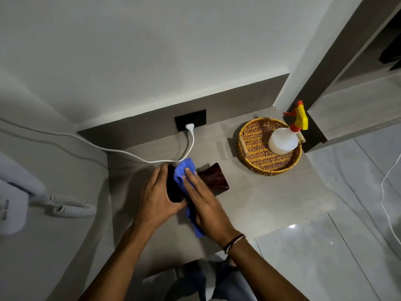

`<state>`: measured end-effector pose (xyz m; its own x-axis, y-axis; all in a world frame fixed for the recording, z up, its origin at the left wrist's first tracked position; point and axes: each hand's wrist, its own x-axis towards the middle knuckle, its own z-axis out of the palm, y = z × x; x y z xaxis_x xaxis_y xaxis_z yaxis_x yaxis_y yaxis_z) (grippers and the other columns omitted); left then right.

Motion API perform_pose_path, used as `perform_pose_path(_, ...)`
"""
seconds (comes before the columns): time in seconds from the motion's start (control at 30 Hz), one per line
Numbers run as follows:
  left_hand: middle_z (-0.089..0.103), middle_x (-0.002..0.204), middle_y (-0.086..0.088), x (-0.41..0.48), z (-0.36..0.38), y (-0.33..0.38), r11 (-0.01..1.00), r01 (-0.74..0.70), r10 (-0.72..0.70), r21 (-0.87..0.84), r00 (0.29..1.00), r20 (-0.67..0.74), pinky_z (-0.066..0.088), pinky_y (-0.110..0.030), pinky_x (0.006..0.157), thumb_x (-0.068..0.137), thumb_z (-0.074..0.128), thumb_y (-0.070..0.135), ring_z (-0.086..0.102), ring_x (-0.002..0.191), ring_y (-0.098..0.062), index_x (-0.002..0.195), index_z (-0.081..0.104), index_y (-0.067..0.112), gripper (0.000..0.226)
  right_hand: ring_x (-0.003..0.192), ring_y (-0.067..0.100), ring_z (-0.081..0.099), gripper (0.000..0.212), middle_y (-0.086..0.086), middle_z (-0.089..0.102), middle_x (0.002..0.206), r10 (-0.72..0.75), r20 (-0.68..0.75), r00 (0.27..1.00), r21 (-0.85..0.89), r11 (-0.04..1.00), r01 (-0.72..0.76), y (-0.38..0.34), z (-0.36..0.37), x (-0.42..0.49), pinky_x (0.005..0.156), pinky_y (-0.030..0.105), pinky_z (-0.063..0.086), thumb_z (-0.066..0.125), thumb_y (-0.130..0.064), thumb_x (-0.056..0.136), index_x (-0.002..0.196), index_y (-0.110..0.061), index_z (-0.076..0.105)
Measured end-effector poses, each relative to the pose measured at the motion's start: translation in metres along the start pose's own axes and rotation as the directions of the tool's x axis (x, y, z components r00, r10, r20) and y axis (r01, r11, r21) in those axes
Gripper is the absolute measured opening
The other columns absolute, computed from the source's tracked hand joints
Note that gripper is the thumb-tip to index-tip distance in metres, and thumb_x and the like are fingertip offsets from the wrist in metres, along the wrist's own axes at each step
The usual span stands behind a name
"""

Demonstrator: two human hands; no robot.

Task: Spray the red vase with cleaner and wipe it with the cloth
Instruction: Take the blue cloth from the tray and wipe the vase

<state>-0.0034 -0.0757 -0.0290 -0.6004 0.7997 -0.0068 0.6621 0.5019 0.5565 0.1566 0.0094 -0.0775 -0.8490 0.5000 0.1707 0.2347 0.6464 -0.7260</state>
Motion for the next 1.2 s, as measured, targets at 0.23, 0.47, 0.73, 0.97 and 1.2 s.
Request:
perform_pose_path(0.23, 0.063, 0.143, -0.020, -0.002, 0.001, 0.002, 0.998, 0.054, -0.055, 0.039, 0.998, 0.026, 0.053, -0.048, 0.107, 0.057, 0.102, 0.027, 0.064, 0.127, -0.043, 0.147, 0.056, 0.000, 0.105, 0.170, 0.030, 0.000, 0.077, 0.005, 0.000, 0.181, 0.230, 0.034, 0.973, -0.086, 0.970, -0.226, 0.018, -0.014, 0.005, 0.136, 0.052, 0.022, 0.054, 0.001, 0.104, 0.170, -0.015, 0.018)
perform_pose_path(0.47, 0.062, 0.144, -0.009, -0.008, -0.001, -0.004, 0.999, 0.035, -0.035, -0.010, 0.999, -0.026, 0.049, -0.041, 0.110, 0.059, 0.097, 0.028, 0.063, 0.129, -0.035, 0.147, 0.056, 0.007, 0.100, 0.170, 0.028, 0.013, 0.084, 0.006, 0.014, 0.181, 0.017, 0.025, 1.000, 0.036, 0.999, -0.018, 0.008, -0.004, 0.002, 0.136, 0.049, 0.023, 0.060, 0.019, 0.095, 0.168, -0.010, 0.029)
perform_pose_path(0.73, 0.060, 0.145, -0.017, -0.004, 0.005, 0.004, 0.997, 0.079, -0.079, 0.003, 0.997, -0.012, 0.050, -0.044, 0.110, 0.055, 0.099, 0.029, 0.060, 0.130, -0.038, 0.148, 0.056, 0.003, 0.106, 0.170, 0.030, 0.009, 0.071, 0.009, 0.013, 0.180, 0.247, 0.000, 0.969, 0.006, 0.969, -0.247, 0.006, -0.011, 0.011, 0.137, 0.050, 0.022, 0.053, 0.001, 0.102, 0.168, -0.010, 0.028)
perform_pose_path(0.97, 0.061, 0.147, -0.003, -0.007, 0.010, -0.009, 0.994, 0.103, -0.104, -0.047, 0.994, -0.013, 0.045, -0.031, 0.113, 0.063, 0.094, 0.021, 0.060, 0.132, -0.023, 0.147, 0.057, 0.009, 0.092, 0.169, 0.027, 0.015, 0.072, 0.003, 0.020, 0.181, -0.013, 0.001, 1.000, 0.091, 0.996, 0.013, -0.012, 0.004, 0.002, 0.138, 0.046, 0.020, 0.042, 0.010, 0.103, 0.169, -0.014, 0.028)
perform_pose_path(1.2, 0.059, 0.145, -0.009, -0.004, 0.003, 0.004, 0.988, 0.152, -0.152, 0.019, 0.988, 0.006, 0.056, -0.049, 0.107, 0.055, 0.096, 0.050, 0.061, 0.130, -0.032, 0.152, 0.052, 0.011, 0.113, 0.167, 0.033, 0.019, 0.073, 0.010, 0.016, 0.181, 0.316, 0.022, 0.948, -0.215, 0.928, -0.304, 0.069, -0.041, 0.000, 0.135, 0.044, 0.027, 0.055, 0.006, 0.105, 0.169, -0.012, 0.026)
